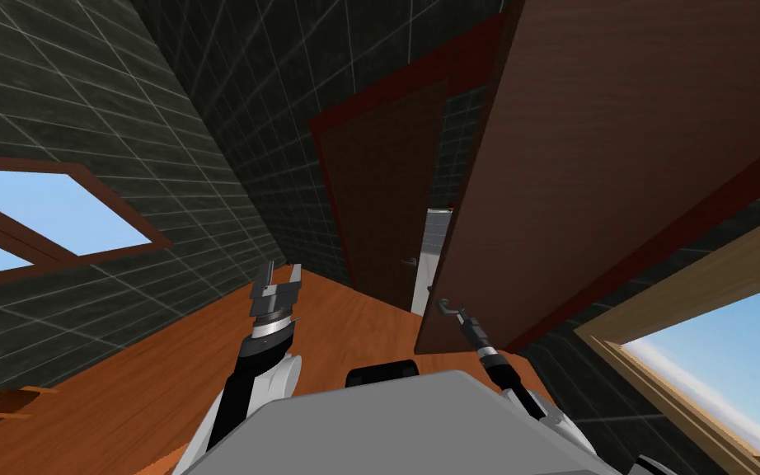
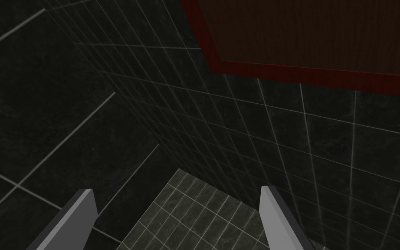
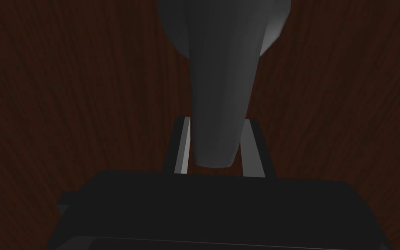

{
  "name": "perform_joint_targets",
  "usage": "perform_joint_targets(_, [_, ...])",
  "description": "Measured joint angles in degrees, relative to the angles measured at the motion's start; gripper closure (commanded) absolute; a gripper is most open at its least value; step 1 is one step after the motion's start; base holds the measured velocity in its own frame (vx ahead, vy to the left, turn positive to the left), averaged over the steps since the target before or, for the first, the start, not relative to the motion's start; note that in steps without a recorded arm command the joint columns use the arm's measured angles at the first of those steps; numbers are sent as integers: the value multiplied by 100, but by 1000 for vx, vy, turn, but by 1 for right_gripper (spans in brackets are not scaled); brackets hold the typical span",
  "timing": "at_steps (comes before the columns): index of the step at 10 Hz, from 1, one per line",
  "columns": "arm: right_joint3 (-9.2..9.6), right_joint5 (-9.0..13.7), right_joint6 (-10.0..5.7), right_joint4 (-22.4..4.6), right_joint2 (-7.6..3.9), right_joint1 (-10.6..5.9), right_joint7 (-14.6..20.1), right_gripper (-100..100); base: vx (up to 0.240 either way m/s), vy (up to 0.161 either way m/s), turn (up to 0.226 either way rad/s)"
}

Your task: Pull the door open

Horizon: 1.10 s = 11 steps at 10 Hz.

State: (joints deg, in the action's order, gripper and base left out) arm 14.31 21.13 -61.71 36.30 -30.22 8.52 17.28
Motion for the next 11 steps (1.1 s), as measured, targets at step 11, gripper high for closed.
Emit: perform_joint_targets(11, [440, 79, -896, -261, -233, 376, 248, 100, -131, -38, 116])
